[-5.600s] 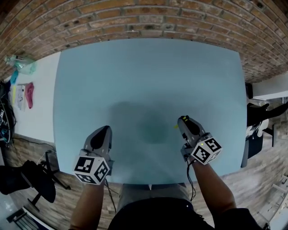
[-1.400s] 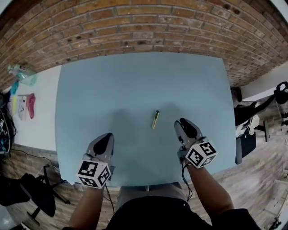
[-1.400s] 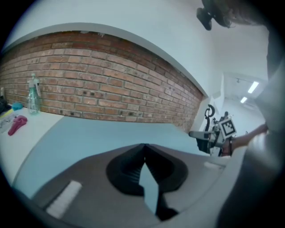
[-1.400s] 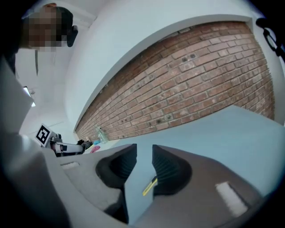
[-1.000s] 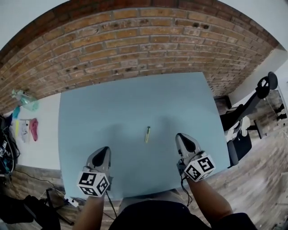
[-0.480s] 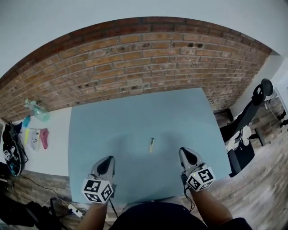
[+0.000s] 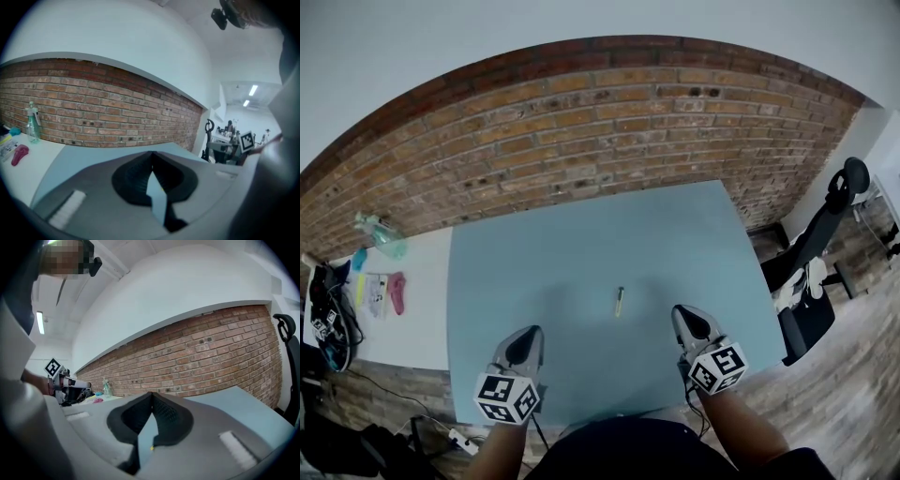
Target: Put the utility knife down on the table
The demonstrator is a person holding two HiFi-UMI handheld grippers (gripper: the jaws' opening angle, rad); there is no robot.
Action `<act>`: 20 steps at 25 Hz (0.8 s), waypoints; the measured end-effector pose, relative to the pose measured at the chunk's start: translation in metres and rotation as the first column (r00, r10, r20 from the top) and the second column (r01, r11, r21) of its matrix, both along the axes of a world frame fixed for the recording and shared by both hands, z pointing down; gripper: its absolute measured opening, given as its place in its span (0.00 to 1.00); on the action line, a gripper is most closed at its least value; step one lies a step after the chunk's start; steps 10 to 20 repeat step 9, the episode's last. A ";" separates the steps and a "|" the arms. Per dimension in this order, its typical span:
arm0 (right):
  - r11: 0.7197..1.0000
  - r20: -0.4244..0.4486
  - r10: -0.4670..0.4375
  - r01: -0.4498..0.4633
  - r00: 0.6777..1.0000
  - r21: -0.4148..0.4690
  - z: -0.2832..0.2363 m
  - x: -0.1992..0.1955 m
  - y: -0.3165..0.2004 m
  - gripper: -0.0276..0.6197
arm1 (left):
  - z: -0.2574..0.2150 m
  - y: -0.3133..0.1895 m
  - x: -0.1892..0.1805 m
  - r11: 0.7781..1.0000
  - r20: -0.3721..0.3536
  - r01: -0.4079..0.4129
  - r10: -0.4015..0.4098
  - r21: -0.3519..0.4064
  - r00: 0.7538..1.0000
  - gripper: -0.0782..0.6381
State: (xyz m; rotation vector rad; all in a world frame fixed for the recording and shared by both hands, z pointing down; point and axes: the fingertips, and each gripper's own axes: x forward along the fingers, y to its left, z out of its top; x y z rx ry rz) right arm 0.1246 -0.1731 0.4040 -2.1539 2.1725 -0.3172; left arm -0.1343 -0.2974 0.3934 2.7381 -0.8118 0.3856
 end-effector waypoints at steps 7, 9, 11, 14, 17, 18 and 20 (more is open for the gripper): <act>1.000 -0.002 -0.023 0.023 1.000 -0.008 0.002 -0.006 -0.014 0.05 | -0.004 -0.007 -0.006 1.000 -0.003 0.017 -0.017 0.003 1.000 0.11; 1.000 -0.003 -0.029 0.029 1.000 -0.010 0.002 -0.006 -0.019 0.05 | -0.005 -0.009 -0.006 1.000 -0.009 0.025 -0.025 0.002 1.000 0.11; 1.000 -0.003 -0.029 0.029 1.000 -0.010 0.002 -0.006 -0.019 0.05 | -0.005 -0.009 -0.006 1.000 -0.009 0.025 -0.025 0.002 1.000 0.11; 1.000 -0.003 -0.029 0.029 1.000 -0.010 0.002 -0.006 -0.019 0.05 | -0.005 -0.009 -0.006 1.000 -0.009 0.025 -0.025 0.002 1.000 0.11; 1.000 -0.003 -0.029 0.029 1.000 -0.010 0.002 -0.006 -0.019 0.05 | -0.005 -0.009 -0.006 1.000 -0.009 0.025 -0.025 0.002 1.000 0.11; 1.000 -0.003 -0.029 0.029 1.000 -0.010 0.002 -0.006 -0.019 0.05 | -0.005 -0.009 -0.006 1.000 -0.009 0.025 -0.025 0.002 1.000 0.11; 1.000 -0.003 -0.029 0.029 1.000 -0.010 0.002 -0.006 -0.019 0.05 | -0.005 -0.009 -0.006 1.000 -0.009 0.025 -0.025 0.002 1.000 0.11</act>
